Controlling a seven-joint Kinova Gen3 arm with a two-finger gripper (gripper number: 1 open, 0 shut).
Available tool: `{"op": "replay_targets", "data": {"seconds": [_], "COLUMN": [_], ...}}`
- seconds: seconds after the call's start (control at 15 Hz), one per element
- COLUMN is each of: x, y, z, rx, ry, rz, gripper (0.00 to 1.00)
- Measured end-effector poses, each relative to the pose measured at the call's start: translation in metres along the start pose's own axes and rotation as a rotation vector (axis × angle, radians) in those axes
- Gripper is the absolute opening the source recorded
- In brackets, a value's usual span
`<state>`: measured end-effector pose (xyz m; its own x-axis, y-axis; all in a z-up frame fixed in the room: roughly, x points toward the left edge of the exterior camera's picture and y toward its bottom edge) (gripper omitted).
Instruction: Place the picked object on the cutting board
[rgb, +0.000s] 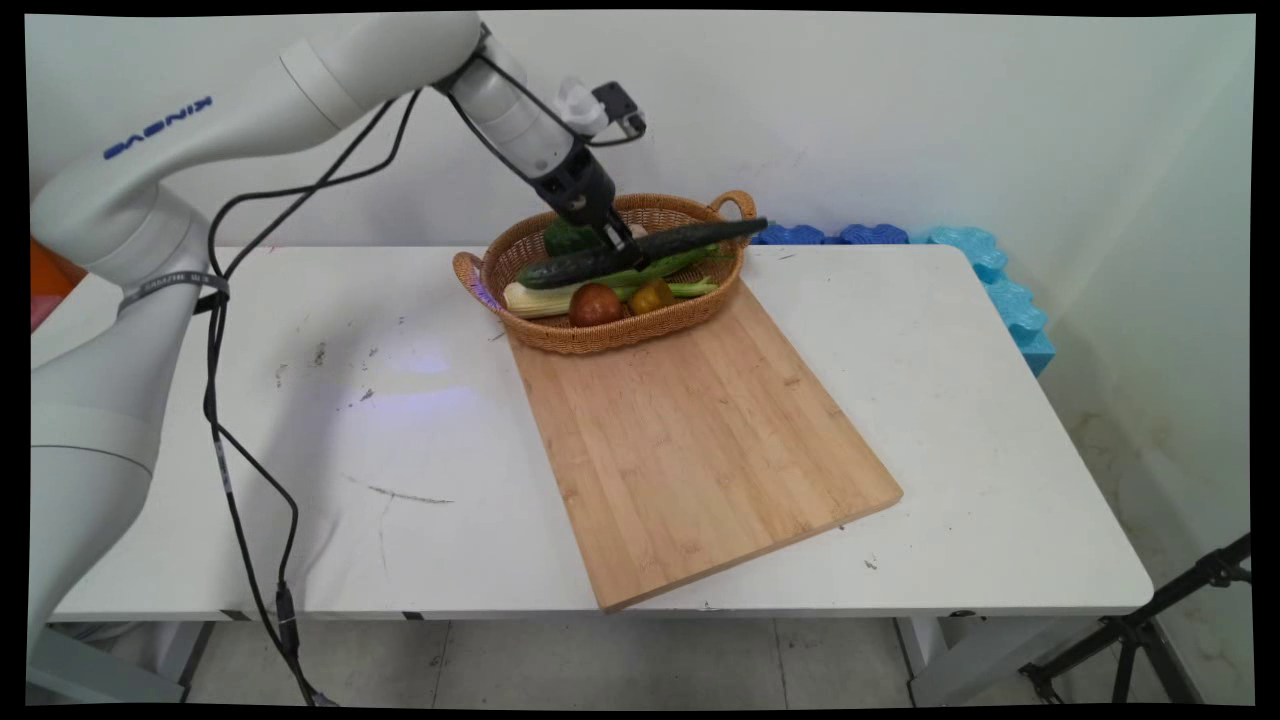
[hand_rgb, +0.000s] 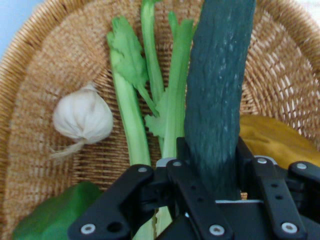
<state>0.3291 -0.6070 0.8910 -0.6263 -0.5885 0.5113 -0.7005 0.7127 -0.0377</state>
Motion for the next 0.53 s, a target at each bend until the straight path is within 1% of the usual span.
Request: {"op": "replay_targets", "data": {"seconds": [0.2, 0.4, 0.53], "x": [0.011, 0.024, 0.033], "y": [0.005, 0.018, 0.033], "z": [-0.024, -0.055, -0.078], "rx": [0.006, 0.0, -0.013], "ry": [0.011, 0.024, 0.034], "rz": [-0.015, -0.046, -0.077], "gripper": [0.0, 0.0, 0.0]}}
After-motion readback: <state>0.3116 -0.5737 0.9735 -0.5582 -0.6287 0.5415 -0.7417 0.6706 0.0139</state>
